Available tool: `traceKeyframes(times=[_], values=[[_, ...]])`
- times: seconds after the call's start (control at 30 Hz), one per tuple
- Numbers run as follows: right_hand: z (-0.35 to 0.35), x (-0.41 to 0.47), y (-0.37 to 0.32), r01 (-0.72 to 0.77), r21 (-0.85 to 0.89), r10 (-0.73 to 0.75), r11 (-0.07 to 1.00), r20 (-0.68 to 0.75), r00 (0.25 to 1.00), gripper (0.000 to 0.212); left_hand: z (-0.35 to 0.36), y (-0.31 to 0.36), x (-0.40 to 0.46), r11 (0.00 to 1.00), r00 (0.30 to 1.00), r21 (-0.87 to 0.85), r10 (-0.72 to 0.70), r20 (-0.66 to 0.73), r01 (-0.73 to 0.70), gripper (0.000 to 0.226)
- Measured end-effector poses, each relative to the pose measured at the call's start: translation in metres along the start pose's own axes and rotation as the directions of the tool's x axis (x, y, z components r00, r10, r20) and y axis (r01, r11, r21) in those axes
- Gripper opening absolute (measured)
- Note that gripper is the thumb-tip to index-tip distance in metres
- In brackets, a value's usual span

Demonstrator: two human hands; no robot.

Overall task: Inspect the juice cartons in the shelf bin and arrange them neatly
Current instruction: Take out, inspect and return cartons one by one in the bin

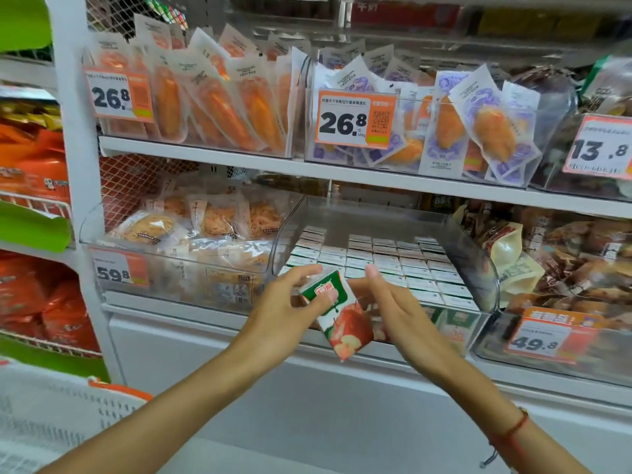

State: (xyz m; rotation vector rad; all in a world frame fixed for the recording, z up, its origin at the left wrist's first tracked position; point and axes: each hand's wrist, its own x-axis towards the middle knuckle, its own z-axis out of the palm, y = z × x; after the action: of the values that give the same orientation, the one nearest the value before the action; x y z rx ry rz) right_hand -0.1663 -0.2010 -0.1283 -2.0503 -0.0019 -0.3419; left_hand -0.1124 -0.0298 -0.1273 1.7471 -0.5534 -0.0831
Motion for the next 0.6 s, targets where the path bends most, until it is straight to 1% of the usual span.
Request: traceKeyframes(times=[0.03,0.07,0.17,0.23,0.33,0.43,0.5,0.6], values=[[0.005,-0.004,0.0,-0.001,0.022,0.001,1.0,0.027,1.0,0.062,-0.001,-0.002,-0.002,0.998,0.999,-0.05,-0.047,0.021,0.048,0.039],[0.009,-0.007,0.001,0.003,0.034,-0.005,0.999,0.049,0.999,0.058,-0.002,-0.005,-0.003,0.993,0.995,-0.081,-0.088,0.043,0.091,0.039],[0.02,-0.01,0.007,-0.028,0.044,0.024,0.999,0.104,0.994,0.033,-0.004,-0.014,-0.008,0.973,0.979,-0.124,-0.182,0.095,0.193,0.043],[0.023,-0.011,0.012,-0.076,0.031,0.071,0.997,0.133,0.989,0.025,-0.005,-0.019,-0.01,0.955,0.961,-0.137,-0.246,0.125,0.262,0.046],[0.027,-0.012,0.017,-0.123,0.067,0.112,0.99,0.148,0.983,0.023,-0.005,-0.027,-0.011,0.932,0.941,-0.158,-0.302,0.154,0.326,0.05],[0.029,-0.011,0.019,-0.17,0.15,0.152,0.974,0.127,0.98,0.023,-0.004,-0.03,-0.008,0.891,0.933,-0.281,-0.321,0.162,0.356,0.05],[0.028,-0.009,0.018,-0.203,0.187,0.191,0.961,0.079,0.978,0.027,-0.005,-0.03,-0.005,0.858,0.931,-0.363,-0.316,0.185,0.363,0.045],[0.027,-0.006,0.018,-0.236,0.223,0.239,0.946,0.017,0.971,0.034,-0.006,-0.028,-0.006,0.84,0.906,-0.366,-0.304,0.295,0.401,0.031]])
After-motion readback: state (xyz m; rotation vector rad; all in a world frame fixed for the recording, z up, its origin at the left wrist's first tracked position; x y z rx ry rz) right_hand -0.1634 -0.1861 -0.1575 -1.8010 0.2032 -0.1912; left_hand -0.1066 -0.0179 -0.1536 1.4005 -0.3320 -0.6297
